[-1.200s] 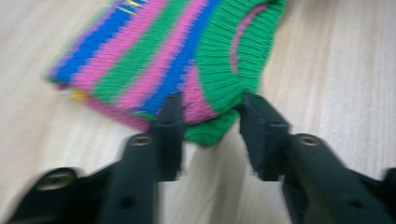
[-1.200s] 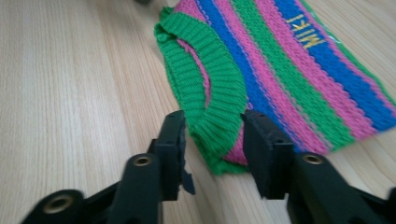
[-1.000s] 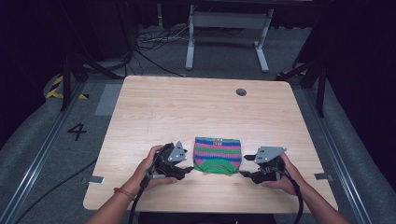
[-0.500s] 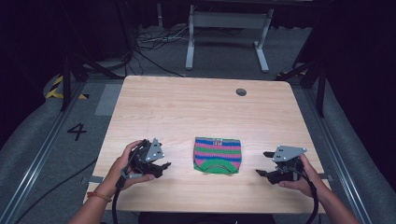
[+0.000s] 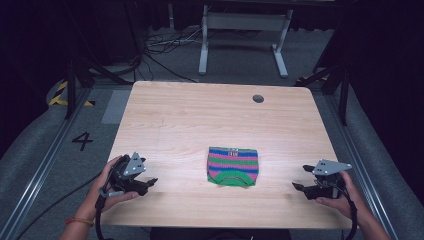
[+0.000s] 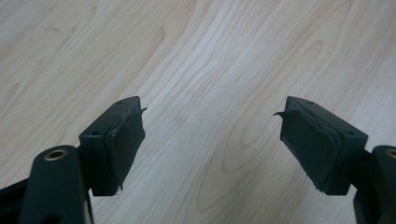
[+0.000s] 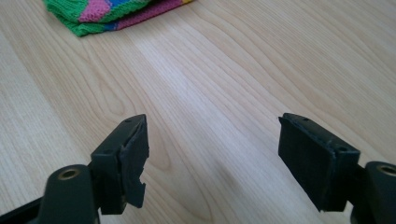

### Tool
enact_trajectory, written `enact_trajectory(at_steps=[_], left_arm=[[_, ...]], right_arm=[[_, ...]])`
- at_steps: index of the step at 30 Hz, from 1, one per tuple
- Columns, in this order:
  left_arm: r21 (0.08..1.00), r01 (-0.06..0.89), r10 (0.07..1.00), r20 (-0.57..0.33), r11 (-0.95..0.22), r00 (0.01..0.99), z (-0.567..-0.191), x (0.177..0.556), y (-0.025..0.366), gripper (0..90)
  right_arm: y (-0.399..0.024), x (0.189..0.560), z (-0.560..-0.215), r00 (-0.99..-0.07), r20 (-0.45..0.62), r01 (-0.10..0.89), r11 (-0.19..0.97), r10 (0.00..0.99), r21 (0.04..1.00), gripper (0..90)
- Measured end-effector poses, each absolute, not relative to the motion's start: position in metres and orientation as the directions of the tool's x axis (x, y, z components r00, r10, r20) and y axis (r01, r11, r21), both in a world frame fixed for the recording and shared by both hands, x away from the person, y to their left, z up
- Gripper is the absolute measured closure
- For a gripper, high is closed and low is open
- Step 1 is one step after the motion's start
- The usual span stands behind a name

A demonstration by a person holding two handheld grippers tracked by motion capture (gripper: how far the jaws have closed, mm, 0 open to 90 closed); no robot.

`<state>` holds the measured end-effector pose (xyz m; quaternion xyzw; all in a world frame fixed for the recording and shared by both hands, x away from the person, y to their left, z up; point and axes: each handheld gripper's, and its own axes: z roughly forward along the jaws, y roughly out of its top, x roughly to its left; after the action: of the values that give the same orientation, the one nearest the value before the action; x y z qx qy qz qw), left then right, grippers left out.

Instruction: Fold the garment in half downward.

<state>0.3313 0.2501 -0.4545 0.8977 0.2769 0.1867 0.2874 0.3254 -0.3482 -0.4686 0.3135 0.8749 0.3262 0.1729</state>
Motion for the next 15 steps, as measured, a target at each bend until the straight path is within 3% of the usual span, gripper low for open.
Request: enact_trajectory(at_steps=[5,15], left_arm=[[0.633,0.437,0.644,0.13,-0.639,0.754,-0.463,0.324,0.268,22.3],[0.625,0.483,0.627,0.014,-0.614,0.779,-0.482,0.312,0.279,19.7]], right_arm=[[-0.365,0.32,-0.478,-0.701,-0.037,0.484,0.514,0.712,0.709,24.2],[-0.384,0.31,-0.494,-0.647,0.007,0.535,0.447,0.762,0.717,20.5]])
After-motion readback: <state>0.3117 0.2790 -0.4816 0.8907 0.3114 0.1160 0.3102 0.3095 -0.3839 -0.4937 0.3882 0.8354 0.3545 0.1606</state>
